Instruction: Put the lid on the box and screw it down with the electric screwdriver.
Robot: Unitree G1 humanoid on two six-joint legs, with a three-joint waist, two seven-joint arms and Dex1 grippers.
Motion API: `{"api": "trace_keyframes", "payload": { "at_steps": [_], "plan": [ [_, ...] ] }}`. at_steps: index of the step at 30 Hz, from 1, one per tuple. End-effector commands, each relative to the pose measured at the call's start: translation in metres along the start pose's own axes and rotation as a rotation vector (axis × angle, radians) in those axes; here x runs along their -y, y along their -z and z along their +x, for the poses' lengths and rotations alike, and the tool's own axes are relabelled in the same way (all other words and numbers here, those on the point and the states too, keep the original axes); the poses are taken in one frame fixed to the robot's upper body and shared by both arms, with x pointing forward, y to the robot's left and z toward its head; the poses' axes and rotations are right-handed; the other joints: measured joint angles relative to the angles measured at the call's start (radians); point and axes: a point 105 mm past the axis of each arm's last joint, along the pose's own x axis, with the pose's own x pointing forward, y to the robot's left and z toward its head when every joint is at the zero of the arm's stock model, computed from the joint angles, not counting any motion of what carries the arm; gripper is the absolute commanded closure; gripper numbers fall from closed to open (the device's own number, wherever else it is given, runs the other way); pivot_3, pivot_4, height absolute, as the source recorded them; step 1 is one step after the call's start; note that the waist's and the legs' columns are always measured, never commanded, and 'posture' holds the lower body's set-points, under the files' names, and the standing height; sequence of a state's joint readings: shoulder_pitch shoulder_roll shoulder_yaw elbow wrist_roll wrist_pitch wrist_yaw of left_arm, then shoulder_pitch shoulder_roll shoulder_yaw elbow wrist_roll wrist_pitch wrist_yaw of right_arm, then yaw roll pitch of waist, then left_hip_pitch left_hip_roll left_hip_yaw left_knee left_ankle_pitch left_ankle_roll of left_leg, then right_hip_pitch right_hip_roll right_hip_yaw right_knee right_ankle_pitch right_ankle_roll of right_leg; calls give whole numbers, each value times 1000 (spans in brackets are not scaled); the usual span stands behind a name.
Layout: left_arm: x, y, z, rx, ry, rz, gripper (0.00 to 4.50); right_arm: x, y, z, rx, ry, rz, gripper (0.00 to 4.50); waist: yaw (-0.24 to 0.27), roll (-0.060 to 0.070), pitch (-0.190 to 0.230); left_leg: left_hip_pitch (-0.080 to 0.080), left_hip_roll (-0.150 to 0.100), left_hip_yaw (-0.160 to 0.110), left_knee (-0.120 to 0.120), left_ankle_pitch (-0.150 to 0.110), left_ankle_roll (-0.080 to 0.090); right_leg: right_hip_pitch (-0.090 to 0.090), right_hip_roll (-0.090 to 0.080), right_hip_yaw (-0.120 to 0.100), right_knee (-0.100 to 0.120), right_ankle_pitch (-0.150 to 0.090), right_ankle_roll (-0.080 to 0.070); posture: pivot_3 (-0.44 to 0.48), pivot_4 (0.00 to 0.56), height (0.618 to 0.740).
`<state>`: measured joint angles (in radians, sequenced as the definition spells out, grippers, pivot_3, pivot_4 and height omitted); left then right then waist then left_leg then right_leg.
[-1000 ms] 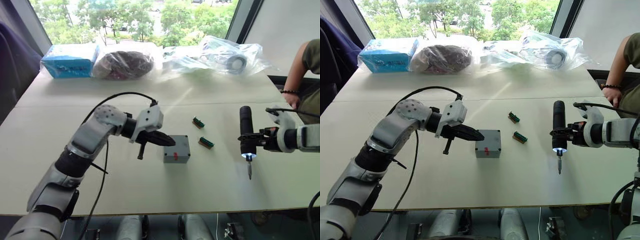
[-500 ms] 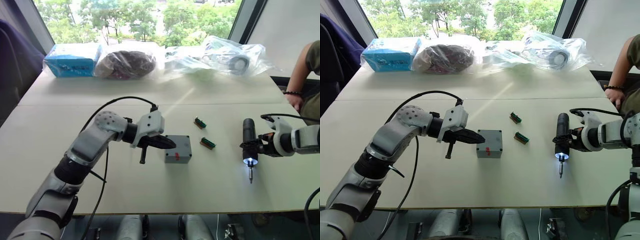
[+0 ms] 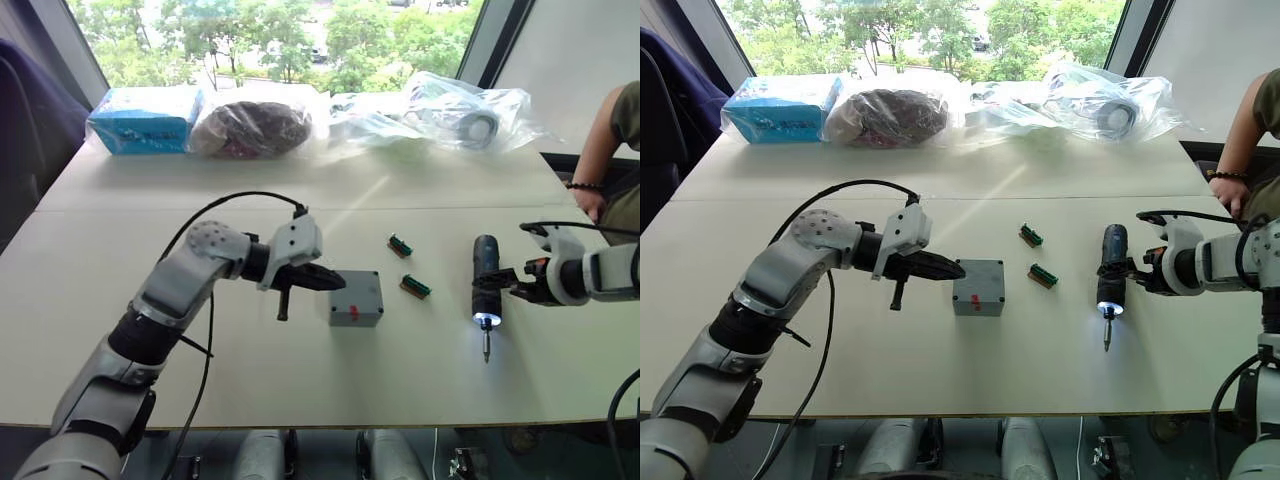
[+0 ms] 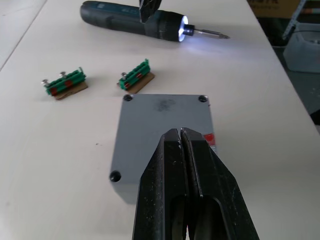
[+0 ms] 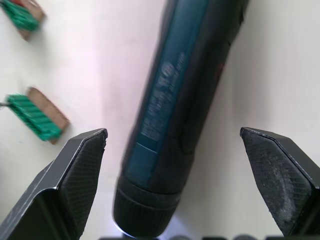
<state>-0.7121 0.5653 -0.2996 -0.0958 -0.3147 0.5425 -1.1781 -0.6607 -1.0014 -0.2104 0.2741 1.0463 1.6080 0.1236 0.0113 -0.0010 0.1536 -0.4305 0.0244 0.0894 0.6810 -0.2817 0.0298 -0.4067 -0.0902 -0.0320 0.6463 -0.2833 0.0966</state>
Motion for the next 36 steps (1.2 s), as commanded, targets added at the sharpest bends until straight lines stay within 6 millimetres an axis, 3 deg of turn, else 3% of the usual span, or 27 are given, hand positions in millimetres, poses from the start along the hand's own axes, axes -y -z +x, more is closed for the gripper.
{"api": "trace_keyframes", "payload": {
  "at_steps": [1, 3, 5, 7, 10, 13, 16, 19, 29, 36],
  "plan": [
    [-15, -13, -14, 37, -62, 45, 4500, -19, -21, -26, 113, -45, -102, 18, 0, 0, 0, 0, 0, 0, 0, 0, 0, 0, 0, 0, 0, 0, 0, 0, 150, 740],
    [-23, -14, -20, 47, -93, 32, 4500, -31, -29, -37, 165, -42, -196, 18, -1, 0, 0, 0, 0, 0, 0, 0, 0, 0, 0, 0, 0, 0, 0, 0, 150, 740],
    [-32, -9, -27, 41, -137, 8, 4500, -58, -41, -52, 277, -97, -379, 18, 0, 1, 1, 0, 0, 0, 0, 0, 0, -1, 0, 0, 0, 0, 0, 0, 150, 740],
    [-35, 0, -32, 14, -161, -3, 4500, -85, -39, -58, 335, -177, -558, 18, -1, 1, 1, -1, 1, 0, 0, 0, 0, -2, 0, 0, 0, 0, 0, 0, 150, 740],
    [-31, 18, -31, -45, -163, -19, 4500, -120, 0, -46, 281, -314, -842, 18, -1, 0, 1, -1, 3, -1, 0, 0, 0, -1, 3, 0, -1, 0, 0, 0, 150, 740],
    [-25, 32, -26, -77, -155, -38, 4500, -131, 35, -29, 213, -398, -977, 18, 1, 0, 0, -1, 3, -1, 0, 0, 0, -1, 3, 0, -1, 0, 0, 0, 150, 740],
    [-15, 41, -17, -78, -119, -73, 4500, -132, 67, -7, 145, -460, -1016, 18, 2, -1, 1, -1, 2, -1, 2, 0, 0, 0, 2, 0, 0, 0, 0, 0, 150, 740],
    [-7, 46, -8, -98, -85, -72, 4500, -133, 82, 9, 121, -494, -1017, 18, 2, -1, 1, -1, 1, -1, 3, 0, 0, 0, 1, 0, 0, 0, 1, 0, 150, 740],
    [-2, 55, 18, -158, -25, 18, 4500, -145, 92, 40, 131, -562, -995, 18, 3, -1, 1, -1, 2, -1, 3, 0, -1, 0, 2, -1, 1, 0, 1, 0, 150, 740],
    [-18, 48, 33, -130, -51, 60, 4500, -161, 101, 32, 103, -672, -959, 18, 3, -2, 1, -1, 1, -2, 3, 0, -1, 0, 2, -1, 1, 0, 1, 0, 150, 740]
  ]
}}
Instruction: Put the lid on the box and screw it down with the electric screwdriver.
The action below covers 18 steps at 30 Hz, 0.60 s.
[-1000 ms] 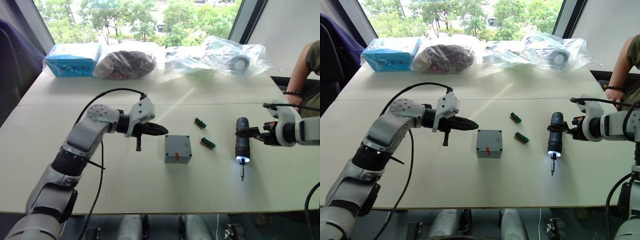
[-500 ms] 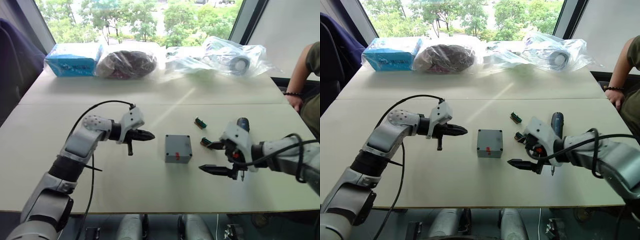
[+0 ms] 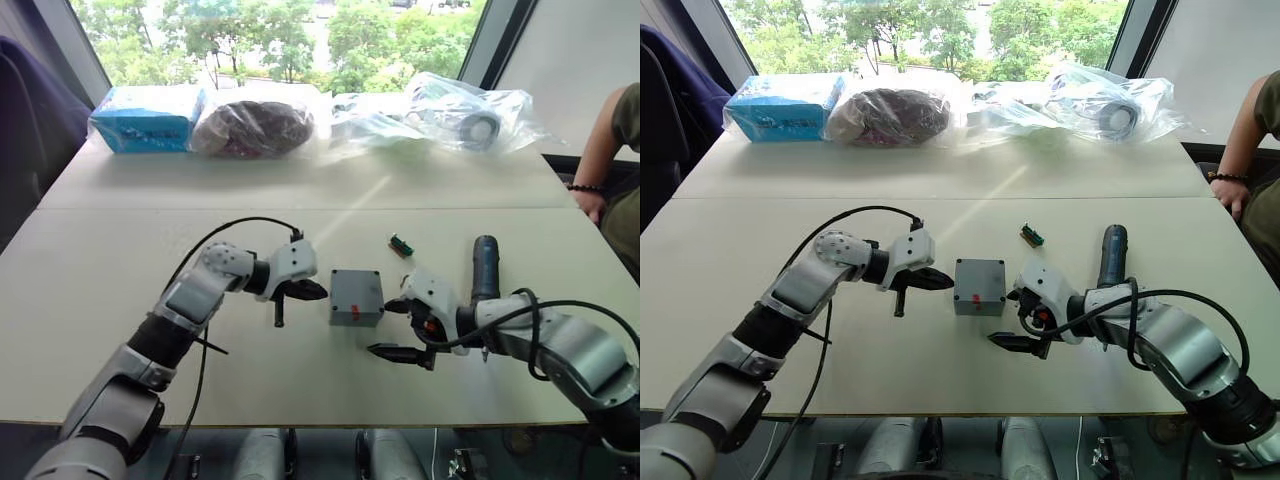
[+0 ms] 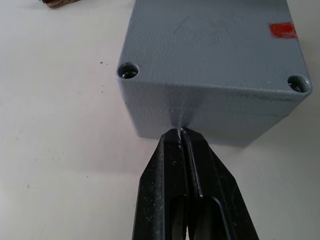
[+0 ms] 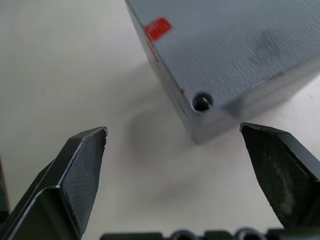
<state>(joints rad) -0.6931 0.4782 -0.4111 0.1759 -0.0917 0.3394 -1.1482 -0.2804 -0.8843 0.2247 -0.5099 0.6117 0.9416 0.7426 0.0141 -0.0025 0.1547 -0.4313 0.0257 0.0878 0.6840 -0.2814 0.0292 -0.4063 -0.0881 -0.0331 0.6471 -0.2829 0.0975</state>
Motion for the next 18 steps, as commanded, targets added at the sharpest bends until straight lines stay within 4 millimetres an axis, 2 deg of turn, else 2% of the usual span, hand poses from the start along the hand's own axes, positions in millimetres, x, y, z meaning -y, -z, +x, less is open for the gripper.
{"api": "trace_keyframes", "payload": {
  "at_steps": [1, 6, 9, 13, 18],
  "plan": [
    [-12, -17, 5, 48, -44, 71, 4500, -15, -17, -2, 53, -68, -30, 18, 0, 0, 0, 0, 0, 0, 0, 0, 0, 0, 0, 0, 0, 0, 0, 0, 150, 740],
    [-16, -14, 3, 31, -66, 93, 4500, -23, -26, -5, 94, -92, -5, 18, -2, 0, 0, 0, 1, 0, 0, 0, 0, 0, 0, 0, 0, 0, 0, 0, 150, 740],
    [-20, -4, -10, -24, -87, 107, 4500, -16, -22, -16, 48, -37, -45, 18, -2, 0, 0, 0, 1, 0, 0, 0, 0, 0, 0, 0, 0, 0, 0, 0, 150, 740],
    [-11, 9, -24, -86, -54, 112, 4500, 2, -12, -27, -26, 62, -124, 18, -1, 0, 0, 0, 0, 0, 0, 0, 0, 0, 0, 0, 0, 0, 0, 0, 150, 740],
    [15, 13, -23, -82, 42, 81, 4500, 29, -13, -22, -30, 142, -198, 18, -2, 0, 0, 0, 0, 0, 0, 0, 0, 0, 0, 0, 0, 0, 0, 0, 150, 740]
  ]
}}
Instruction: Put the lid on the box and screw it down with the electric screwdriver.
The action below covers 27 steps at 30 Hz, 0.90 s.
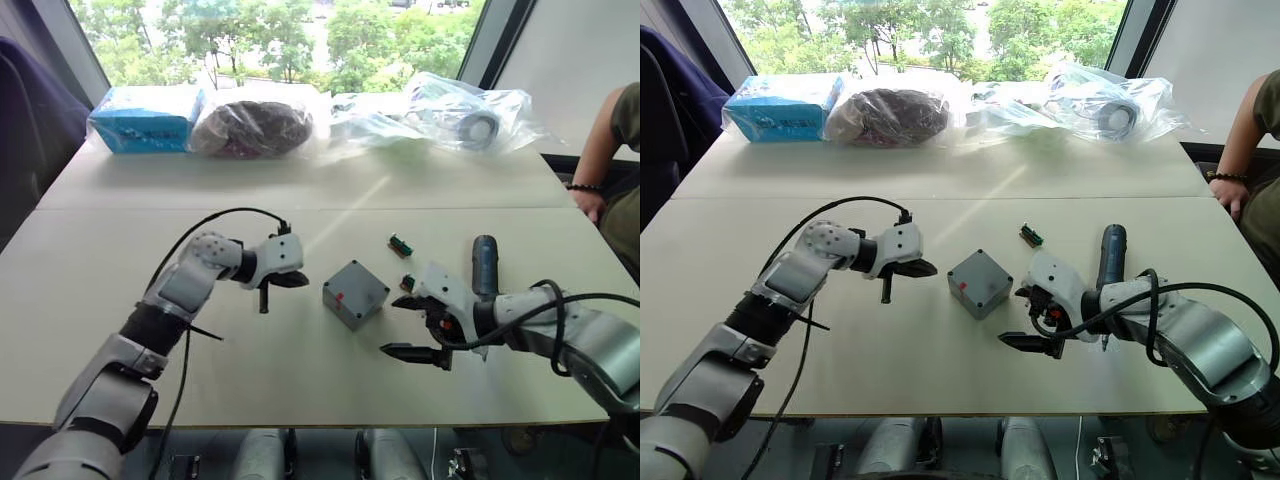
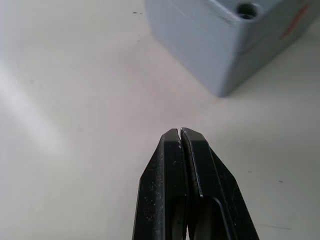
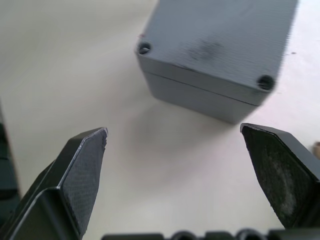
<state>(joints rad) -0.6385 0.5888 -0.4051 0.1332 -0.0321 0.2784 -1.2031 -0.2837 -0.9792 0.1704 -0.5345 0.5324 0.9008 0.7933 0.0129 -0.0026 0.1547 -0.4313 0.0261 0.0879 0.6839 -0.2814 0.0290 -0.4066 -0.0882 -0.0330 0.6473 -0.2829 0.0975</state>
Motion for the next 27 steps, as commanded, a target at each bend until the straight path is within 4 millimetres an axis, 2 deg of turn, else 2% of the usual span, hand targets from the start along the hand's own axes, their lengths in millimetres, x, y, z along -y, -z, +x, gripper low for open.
{"api": "trace_keyframes", "payload": {
  "at_steps": [1, 5, 9, 20, 27],
  "plan": [
    [10, -15, 1, 43, 39, 16, 4500, 17, -7, 6, 16, 48, -96, 18, 1, 0, 0, 0, 0, 0, 0, 0, 0, 0, 0, 0, 0, 0, 0, 0, 150, 740],
    [13, -22, 7, 73, 40, 9, 4500, 14, -9, 15, 29, 8, -122, 18, 1, 0, 0, 0, 0, 0, 0, 0, -1, 0, 0, 0, 1, 0, 0, 0, 150, 740],
    [6, -30, 13, 109, -2, 0, 4500, 1, -14, 19, 55, -59, -108, 18, 0, 0, 0, 0, 0, 0, 0, 0, -1, 0, 0, 0, 0, 0, 0, 0, 150, 740],
    [-4, -31, 11, 117, -45, 0, 4500, -17, -22, 17, 109, -90, -43, 18, 0, 0, 0, 0, 0, 0, 0, 1, -1, 0, 0, 0, 1, 0, 0, 0, 150, 740],
    [-6, -32, 13, 121, -48, 6, 4500, -18, -24, 17, 120, -78, -23, 18, 0, 0, 0, 0, 0, 0, 0, 1, -1, 0, 0, 0, 1, 0, 0, 0, 150, 740]
  ]
}}
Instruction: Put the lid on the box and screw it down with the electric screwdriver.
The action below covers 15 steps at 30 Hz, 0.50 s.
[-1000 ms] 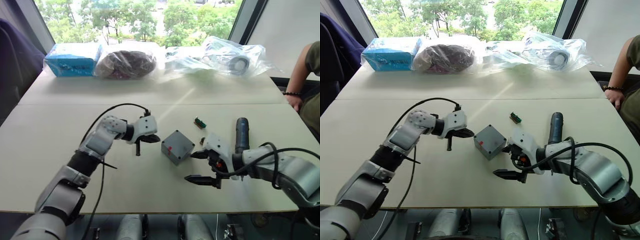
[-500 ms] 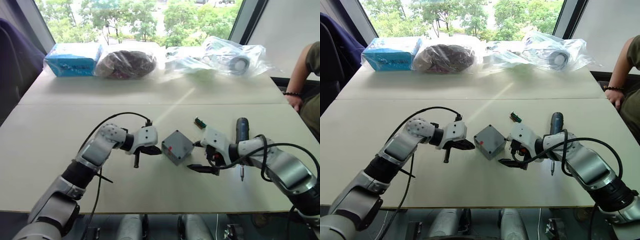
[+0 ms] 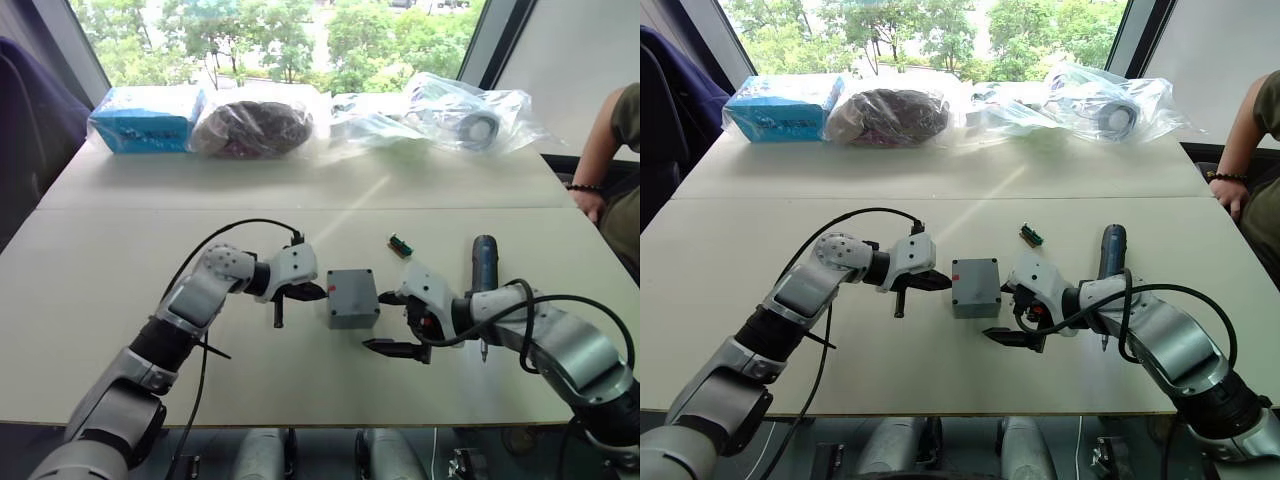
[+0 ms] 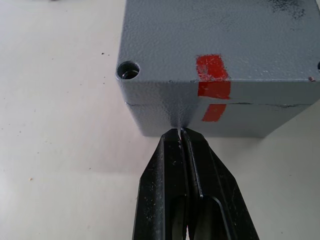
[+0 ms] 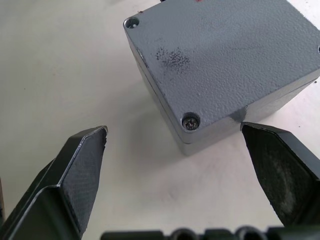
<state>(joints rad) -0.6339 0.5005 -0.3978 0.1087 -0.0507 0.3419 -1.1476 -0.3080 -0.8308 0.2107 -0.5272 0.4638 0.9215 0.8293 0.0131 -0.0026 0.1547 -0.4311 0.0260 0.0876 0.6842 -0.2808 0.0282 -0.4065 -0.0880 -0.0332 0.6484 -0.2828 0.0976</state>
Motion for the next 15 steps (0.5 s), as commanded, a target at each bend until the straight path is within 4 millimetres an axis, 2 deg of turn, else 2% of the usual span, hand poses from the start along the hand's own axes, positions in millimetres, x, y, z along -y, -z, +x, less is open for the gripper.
{"api": "trace_keyframes", "payload": {
  "at_steps": [1, 4, 8, 11, 15],
  "plan": [
    [-7, -15, -4, 39, -29, 51, 4500, -5, -13, -4, 47, -6, -37, 18, 0, 0, 0, 0, 0, 0, 0, 0, 0, 0, 0, 0, 0, 0, 0, 0, 150, 740],
    [-8, -16, -7, 39, -35, 47, 4500, -2, -12, -9, 35, 18, -39, 18, 0, 0, 0, 0, 0, 0, 0, 0, 0, 0, 0, 0, 0, 0, 0, 0, 150, 740],
    [-18, -18, -21, 47, -64, 20, 4500, 16, -12, -33, 43, 106, -11, 18, 1, 0, 0, 0, 0, 0, 0, 0, 0, 0, 0, 0, 0, 0, 0, 0, 150, 740],
    [-22, -29, -34, 118, -59, -46, 4500, 34, -18, -48, 135, 189, 65, 18, 0, 0, 0, 0, 0, 0, 0, 0, 0, 0, 0, 0, 0, 0, 0, 0, 150, 740],
    [-22, -50, -44, 214, -21, -85, 4500, 56, -10, -53, 186, 296, 127, 18, 0, 0, 0, 1, 0, 0, 0, 0, -1, 1, 0, 0, 0, 0, 0, 0, 150, 740]
  ]
}}
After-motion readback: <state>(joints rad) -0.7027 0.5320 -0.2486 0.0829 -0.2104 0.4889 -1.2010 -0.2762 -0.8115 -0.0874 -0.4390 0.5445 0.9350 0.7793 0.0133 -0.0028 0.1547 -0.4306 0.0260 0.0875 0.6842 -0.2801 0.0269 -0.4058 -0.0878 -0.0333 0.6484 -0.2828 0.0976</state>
